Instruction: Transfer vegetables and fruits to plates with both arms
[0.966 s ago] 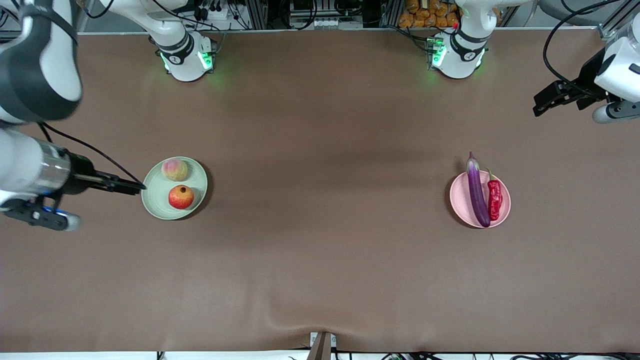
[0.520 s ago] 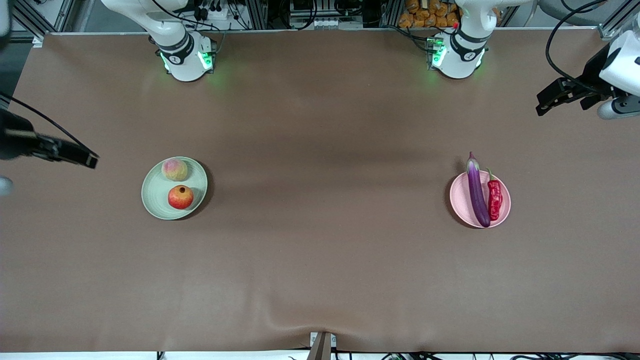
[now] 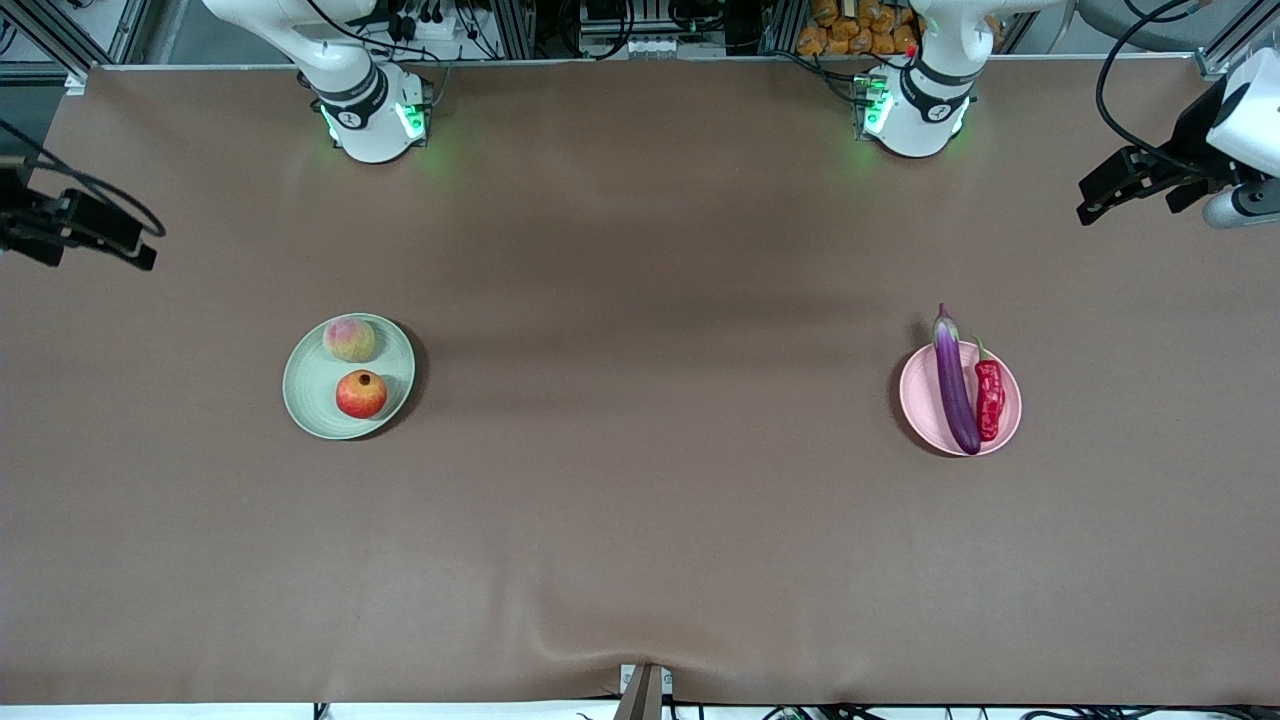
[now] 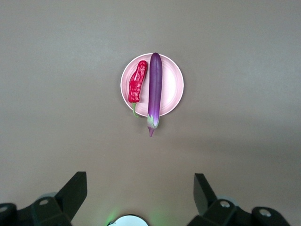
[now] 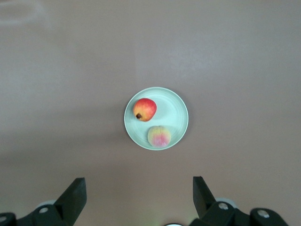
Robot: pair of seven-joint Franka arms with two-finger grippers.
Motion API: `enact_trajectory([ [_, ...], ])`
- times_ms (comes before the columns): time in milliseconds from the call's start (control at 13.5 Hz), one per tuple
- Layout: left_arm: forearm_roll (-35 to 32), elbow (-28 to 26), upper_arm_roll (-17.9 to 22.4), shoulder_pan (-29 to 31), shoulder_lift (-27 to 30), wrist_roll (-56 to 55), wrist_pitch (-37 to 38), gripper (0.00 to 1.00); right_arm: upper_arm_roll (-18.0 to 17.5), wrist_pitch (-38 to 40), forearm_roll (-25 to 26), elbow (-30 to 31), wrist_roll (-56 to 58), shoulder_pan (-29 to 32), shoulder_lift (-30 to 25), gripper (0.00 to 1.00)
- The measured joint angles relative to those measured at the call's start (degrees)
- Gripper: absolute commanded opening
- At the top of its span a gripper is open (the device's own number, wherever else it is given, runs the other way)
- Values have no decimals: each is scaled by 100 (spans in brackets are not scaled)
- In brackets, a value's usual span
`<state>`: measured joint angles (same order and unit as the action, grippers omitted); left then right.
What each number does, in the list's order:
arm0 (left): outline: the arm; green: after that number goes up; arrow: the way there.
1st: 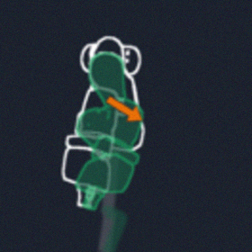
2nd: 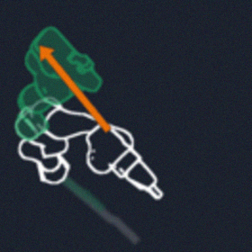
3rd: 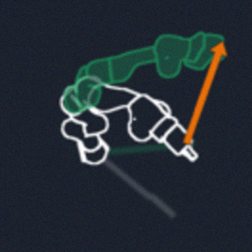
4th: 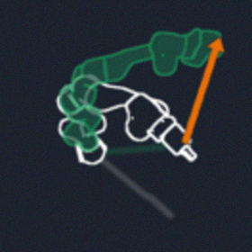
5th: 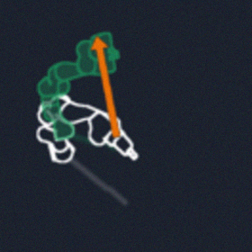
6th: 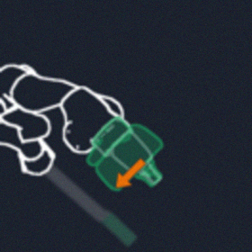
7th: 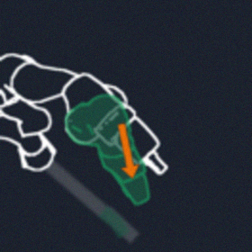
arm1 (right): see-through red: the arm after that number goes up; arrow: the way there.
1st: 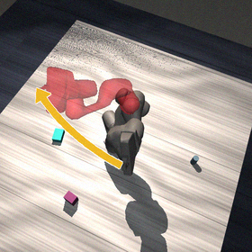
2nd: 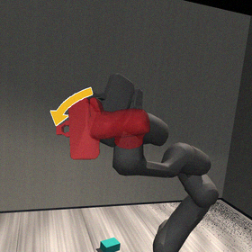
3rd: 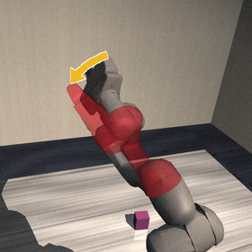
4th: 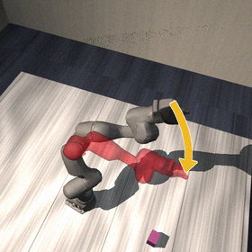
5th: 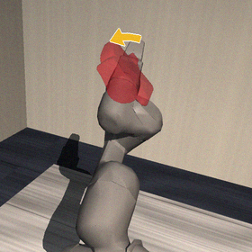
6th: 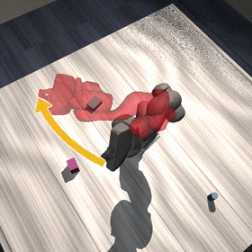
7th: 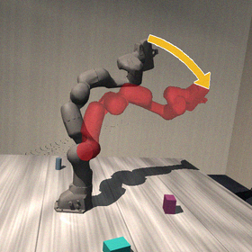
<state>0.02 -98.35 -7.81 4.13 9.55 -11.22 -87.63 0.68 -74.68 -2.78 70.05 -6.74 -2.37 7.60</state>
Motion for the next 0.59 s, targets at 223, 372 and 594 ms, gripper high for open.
enact_trajectory([
  [223,0,-56,0,0,93,3,1,100,-32,-320,20,796,6,22,-525,100],
  [372,0,-58,-1,0,101,5,1,100,-77,-562,32,1250,17,103,-788,100],
  [594,0,-51,-9,-5,101,14,1,100,-139,-731,32,1516,63,282,-900,100],
])
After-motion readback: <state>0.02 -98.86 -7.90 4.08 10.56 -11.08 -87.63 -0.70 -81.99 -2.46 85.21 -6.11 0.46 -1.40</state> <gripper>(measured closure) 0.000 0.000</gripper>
